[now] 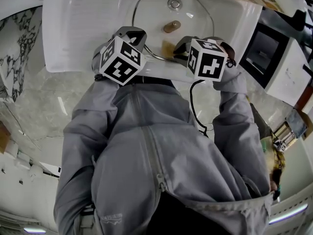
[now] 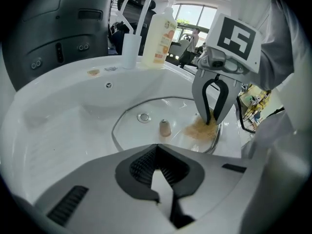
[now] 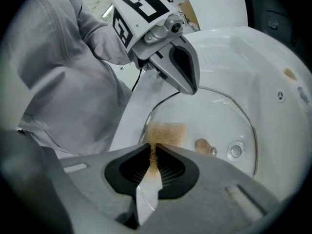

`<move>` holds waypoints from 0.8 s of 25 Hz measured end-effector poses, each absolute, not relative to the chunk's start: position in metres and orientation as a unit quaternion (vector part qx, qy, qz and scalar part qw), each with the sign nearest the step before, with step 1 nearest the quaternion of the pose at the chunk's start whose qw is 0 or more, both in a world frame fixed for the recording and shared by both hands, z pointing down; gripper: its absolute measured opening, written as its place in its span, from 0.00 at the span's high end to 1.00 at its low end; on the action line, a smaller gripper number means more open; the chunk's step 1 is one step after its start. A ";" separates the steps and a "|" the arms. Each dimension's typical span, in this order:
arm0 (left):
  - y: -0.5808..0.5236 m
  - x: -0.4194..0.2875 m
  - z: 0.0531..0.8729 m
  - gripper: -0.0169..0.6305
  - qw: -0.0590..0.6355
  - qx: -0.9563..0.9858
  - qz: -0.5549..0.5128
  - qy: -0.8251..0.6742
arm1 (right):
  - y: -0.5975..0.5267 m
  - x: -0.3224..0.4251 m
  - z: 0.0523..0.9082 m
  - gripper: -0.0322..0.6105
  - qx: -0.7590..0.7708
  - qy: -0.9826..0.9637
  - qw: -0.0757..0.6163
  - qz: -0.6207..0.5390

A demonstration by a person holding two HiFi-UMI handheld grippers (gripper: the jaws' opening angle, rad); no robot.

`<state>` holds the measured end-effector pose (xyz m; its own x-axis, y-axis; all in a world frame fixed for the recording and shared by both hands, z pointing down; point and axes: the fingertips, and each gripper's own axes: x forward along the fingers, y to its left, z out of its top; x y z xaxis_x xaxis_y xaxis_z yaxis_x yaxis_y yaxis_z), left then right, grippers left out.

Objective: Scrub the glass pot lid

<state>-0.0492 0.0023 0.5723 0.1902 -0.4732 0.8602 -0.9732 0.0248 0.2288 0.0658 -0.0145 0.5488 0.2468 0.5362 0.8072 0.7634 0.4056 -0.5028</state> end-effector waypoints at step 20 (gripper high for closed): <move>-0.005 -0.032 0.576 0.96 0.452 0.639 0.317 -0.535 | -0.166 -0.040 0.602 0.89 -0.329 -0.732 0.557 -0.217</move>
<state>-0.0325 -0.0052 0.5763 0.2269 -0.3971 0.8893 -0.9708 -0.0188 0.2393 -0.0395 -0.1656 0.6020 -0.1643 0.2400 0.9568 0.7223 0.6898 -0.0489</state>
